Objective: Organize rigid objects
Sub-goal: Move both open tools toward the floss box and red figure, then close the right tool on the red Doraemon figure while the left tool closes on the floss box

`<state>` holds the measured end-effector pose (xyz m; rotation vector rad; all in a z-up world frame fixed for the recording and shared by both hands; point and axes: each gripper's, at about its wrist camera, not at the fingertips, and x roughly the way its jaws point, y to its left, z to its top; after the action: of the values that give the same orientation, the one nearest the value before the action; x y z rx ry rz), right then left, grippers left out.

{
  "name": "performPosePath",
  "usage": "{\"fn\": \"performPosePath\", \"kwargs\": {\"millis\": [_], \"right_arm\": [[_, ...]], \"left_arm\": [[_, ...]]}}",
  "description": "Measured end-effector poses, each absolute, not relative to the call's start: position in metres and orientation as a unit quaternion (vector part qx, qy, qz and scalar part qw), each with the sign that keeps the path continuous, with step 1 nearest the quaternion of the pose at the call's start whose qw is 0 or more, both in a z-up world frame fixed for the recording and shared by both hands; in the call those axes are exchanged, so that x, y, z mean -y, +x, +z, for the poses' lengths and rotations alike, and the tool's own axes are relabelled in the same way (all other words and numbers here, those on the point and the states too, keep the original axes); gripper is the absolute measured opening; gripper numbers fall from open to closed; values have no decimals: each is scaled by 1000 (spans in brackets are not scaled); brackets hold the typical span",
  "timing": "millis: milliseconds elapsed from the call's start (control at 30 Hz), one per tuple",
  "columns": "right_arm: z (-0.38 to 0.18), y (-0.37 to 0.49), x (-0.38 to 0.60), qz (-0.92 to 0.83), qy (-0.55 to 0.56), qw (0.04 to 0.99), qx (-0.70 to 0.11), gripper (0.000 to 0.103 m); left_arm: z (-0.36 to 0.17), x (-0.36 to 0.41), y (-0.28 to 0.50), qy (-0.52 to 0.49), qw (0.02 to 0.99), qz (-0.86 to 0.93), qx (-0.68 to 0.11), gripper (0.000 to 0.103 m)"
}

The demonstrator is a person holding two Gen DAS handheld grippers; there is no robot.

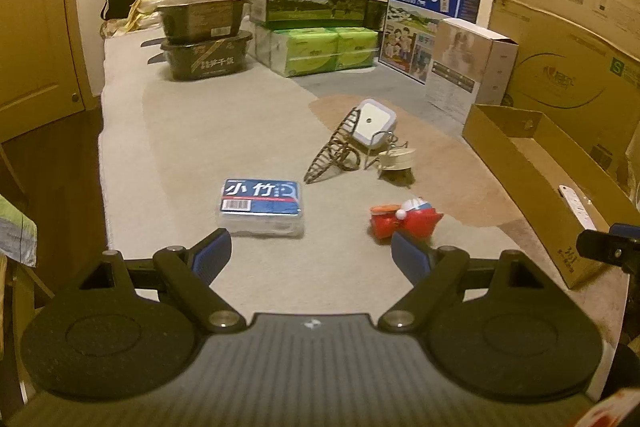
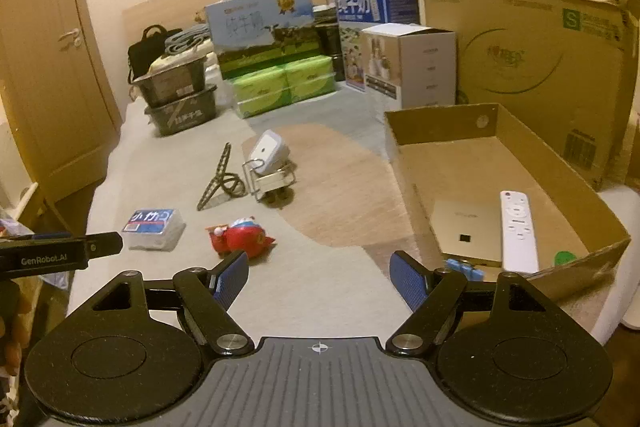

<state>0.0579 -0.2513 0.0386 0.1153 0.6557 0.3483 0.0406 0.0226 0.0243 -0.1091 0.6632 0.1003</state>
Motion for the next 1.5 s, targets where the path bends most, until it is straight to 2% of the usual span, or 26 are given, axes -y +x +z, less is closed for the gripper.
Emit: {"fn": "performPosePath", "kwargs": {"millis": [833, 1067, 1300, 1500], "right_arm": [[13, 79, 167, 203, 24, 928, -312, 78], [-2, 94, 147, 202, 16, 927, -316, 86], [-18, 112, 128, 191, 7, 929, -318, 90], [-33, 128, 113, 177, -4, 929, -323, 91]], "left_arm": [[-1, -70, 63, -41, 933, 73, -351, 86], [-10, -85, 78, -49, 932, 68, -354, 86], [-17, -92, 96, -42, 934, 63, -348, 88], [-25, -98, 113, -46, 933, 54, -352, 93]]}}
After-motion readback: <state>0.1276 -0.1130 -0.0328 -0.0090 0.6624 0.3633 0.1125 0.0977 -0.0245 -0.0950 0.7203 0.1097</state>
